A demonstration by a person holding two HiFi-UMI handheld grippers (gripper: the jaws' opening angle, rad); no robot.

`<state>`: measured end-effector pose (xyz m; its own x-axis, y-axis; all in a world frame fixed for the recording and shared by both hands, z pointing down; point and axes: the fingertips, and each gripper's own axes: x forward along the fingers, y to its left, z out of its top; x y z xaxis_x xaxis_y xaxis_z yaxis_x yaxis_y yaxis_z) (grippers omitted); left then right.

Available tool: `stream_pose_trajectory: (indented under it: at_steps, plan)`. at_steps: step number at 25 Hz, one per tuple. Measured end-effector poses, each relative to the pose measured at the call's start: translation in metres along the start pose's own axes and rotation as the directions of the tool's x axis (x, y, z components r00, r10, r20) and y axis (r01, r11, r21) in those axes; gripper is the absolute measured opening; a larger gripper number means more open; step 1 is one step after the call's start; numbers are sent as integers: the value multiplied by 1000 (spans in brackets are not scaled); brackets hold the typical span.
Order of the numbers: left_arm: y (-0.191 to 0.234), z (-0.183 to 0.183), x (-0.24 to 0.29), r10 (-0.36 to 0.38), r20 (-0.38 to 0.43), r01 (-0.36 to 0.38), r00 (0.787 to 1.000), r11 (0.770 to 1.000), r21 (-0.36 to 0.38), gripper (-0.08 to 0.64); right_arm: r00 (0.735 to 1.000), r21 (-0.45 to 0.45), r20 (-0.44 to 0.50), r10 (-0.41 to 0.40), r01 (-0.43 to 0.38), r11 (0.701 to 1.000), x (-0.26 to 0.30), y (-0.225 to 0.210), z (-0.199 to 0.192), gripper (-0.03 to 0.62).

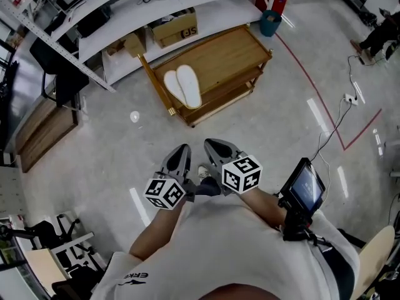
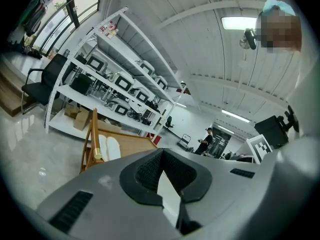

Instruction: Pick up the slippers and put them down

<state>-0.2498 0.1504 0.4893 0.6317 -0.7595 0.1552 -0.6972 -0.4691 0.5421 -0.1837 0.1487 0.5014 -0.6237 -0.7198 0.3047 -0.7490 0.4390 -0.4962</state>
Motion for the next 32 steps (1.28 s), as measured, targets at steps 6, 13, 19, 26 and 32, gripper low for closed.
stream_pose_trajectory:
  at_steps: [6, 13, 19, 26, 32]
  plan:
    - [37, 27, 20, -22, -9, 22, 1000, 1000, -19, 4, 999, 3, -6, -49, 49, 999, 41, -8, 21, -2]
    - [64, 44, 38, -51, 7, 52, 999, 997, -55, 5, 992, 15, -23, -121, 121, 993, 65, -23, 32, 0]
    - [83, 58, 46, -48, 12, 48, 999, 998, -47, 5, 992, 21, -28, -124, 124, 992, 91, -26, 42, 0]
    - [105, 69, 71, -11, 10, 11, 1000, 999, -41, 5, 994, 31, -28, -104, 105, 994, 120, -49, 57, 0]
    - [115, 78, 108, 28, -1, -28, 1000, 999, -36, 5, 995, 42, -31, -92, 93, 995, 140, -81, 83, -1]
